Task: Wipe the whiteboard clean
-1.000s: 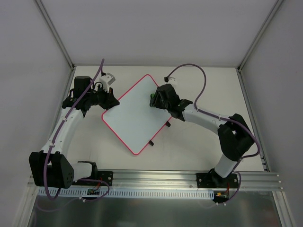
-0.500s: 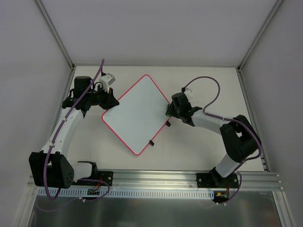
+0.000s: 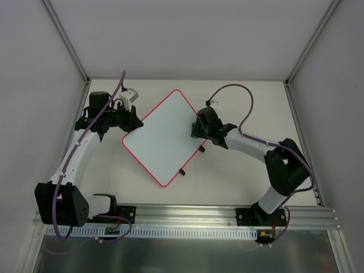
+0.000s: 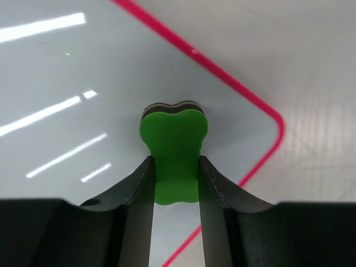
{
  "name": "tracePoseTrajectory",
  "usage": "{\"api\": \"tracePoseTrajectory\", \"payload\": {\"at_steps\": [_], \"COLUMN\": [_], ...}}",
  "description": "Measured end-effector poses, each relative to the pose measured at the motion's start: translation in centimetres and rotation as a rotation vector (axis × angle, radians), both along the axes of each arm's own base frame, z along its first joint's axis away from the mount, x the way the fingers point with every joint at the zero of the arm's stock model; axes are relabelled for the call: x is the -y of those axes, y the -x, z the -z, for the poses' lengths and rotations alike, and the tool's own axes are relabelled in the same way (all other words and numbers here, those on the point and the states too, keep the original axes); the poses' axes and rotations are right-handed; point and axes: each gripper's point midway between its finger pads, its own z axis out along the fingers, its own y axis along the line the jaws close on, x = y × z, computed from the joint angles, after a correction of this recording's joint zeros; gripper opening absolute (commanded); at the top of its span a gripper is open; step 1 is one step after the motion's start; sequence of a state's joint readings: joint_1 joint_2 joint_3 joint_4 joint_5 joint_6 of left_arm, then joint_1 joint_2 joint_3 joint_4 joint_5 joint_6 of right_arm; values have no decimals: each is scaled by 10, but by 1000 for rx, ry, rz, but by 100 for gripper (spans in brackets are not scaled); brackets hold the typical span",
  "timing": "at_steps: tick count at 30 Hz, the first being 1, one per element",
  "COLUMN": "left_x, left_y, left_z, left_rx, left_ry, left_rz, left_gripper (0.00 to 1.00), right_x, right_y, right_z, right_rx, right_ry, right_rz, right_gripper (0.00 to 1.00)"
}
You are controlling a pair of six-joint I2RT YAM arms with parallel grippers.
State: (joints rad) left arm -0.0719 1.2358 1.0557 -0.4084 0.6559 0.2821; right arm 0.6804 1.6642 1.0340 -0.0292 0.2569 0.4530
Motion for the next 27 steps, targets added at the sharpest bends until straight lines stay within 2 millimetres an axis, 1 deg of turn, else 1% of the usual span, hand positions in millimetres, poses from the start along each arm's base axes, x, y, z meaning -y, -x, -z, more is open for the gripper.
{"api": "tracePoseTrajectory", "payload": {"at_steps": [4,6,8,10,14,17,21,24,27], "left_x": [1,2,2,1,0,0,0,-1,-1], "left_y": [0,1,1,0,0,1,2,2,2], "left_z": [0,-1,-1,-1,1,1,0,1,2], "left_rx": [2,6,8,11,10,12,17,16,15], "left_ry": [3,5,4,-1,-7,-7,-8,-13,-14], "left_rz": [7,14,16,17,14,14,15,11,9], "left_gripper": [0,0,0,0,0,0,0,0,0], "right_x": [-43,-67,-85,-100,-115,-114,-103,-84,-55], "right_y": [-2,-6,-12,-24,-49,-59,-62,-66,-60], "right_z": [-35,-54,-69,-84,-107,-113,-109,-94,-71], "right_rx": [67,106,130,156,206,225,212,180,120], "right_ry": [-37,-63,-78,-85,-79,-54,-18,-1,25], "right_rz": [-102,-147,-171,-181,-166,-132,-97,-54,-4], "right_gripper": [0,0,0,0,0,0,0,0,0]}}
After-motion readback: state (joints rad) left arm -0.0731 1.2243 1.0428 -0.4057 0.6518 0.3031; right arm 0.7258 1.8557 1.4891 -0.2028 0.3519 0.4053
